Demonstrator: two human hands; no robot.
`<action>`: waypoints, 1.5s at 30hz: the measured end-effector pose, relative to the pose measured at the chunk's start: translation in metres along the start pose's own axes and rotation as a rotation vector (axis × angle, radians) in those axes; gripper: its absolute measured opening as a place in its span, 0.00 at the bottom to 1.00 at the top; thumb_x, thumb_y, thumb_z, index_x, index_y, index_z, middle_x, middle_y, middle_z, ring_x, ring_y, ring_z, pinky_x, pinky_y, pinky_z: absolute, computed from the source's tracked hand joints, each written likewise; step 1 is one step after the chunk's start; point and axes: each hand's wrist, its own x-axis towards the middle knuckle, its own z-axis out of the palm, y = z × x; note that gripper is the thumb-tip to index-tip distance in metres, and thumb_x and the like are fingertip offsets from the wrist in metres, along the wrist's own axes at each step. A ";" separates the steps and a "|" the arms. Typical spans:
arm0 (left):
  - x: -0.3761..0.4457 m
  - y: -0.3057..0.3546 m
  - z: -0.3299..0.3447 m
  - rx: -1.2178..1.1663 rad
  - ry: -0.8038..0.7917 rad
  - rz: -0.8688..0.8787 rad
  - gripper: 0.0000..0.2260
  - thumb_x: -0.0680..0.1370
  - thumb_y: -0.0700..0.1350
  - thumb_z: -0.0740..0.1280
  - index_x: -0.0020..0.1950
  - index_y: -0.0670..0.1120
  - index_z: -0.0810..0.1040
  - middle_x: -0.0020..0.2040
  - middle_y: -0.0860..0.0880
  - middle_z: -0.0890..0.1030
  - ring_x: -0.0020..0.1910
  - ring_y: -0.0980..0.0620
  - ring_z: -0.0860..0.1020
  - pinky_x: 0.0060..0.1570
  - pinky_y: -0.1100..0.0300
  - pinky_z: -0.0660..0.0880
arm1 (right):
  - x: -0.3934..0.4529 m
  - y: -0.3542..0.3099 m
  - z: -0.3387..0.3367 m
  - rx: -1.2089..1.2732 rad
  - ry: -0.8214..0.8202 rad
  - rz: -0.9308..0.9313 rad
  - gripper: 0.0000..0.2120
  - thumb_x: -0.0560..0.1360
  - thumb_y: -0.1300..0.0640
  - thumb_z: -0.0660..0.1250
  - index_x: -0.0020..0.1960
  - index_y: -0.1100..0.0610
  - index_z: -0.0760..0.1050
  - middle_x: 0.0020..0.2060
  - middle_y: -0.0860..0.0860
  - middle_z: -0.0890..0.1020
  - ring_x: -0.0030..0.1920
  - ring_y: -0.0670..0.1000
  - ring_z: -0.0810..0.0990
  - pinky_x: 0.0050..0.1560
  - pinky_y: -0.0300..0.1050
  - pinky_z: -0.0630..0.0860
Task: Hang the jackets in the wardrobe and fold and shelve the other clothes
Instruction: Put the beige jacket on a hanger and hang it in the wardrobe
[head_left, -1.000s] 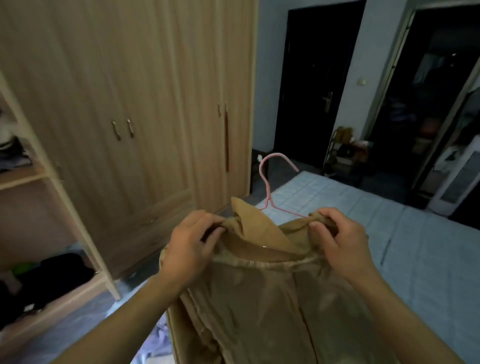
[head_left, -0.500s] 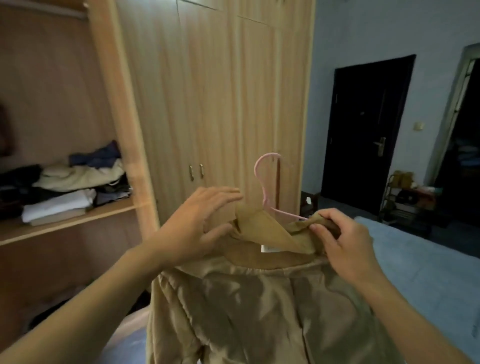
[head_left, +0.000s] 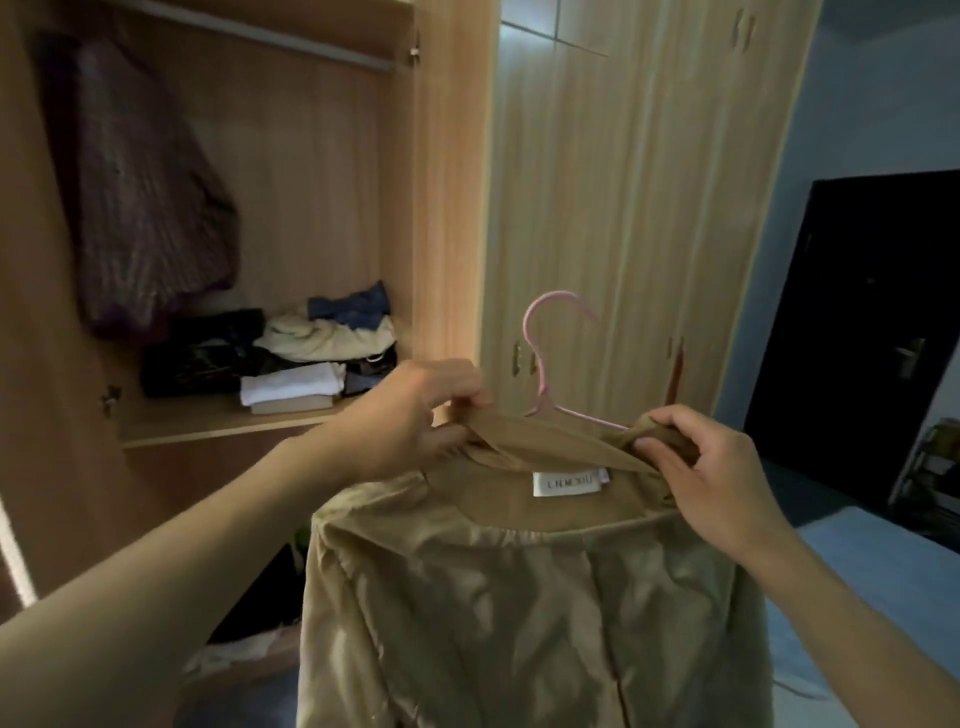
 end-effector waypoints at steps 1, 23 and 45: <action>-0.013 -0.005 -0.007 0.075 0.039 0.043 0.09 0.73 0.33 0.70 0.42 0.46 0.75 0.41 0.53 0.74 0.38 0.52 0.72 0.38 0.62 0.68 | 0.004 -0.008 0.011 0.001 -0.008 -0.007 0.06 0.75 0.59 0.71 0.47 0.48 0.79 0.41 0.42 0.83 0.45 0.40 0.80 0.44 0.26 0.72; -0.092 -0.134 -0.057 0.390 0.082 -0.451 0.13 0.76 0.55 0.64 0.53 0.49 0.78 0.47 0.55 0.78 0.45 0.56 0.76 0.46 0.53 0.75 | 0.133 -0.024 0.205 0.315 -0.097 -0.140 0.03 0.75 0.59 0.70 0.45 0.52 0.78 0.38 0.43 0.81 0.41 0.42 0.79 0.41 0.39 0.74; -0.057 -0.241 -0.056 0.544 0.428 -0.376 0.07 0.77 0.41 0.66 0.50 0.43 0.84 0.44 0.49 0.79 0.41 0.51 0.79 0.44 0.58 0.75 | 0.240 0.069 0.260 0.154 -0.467 -0.252 0.22 0.73 0.54 0.74 0.65 0.47 0.75 0.53 0.41 0.74 0.54 0.37 0.74 0.53 0.29 0.68</action>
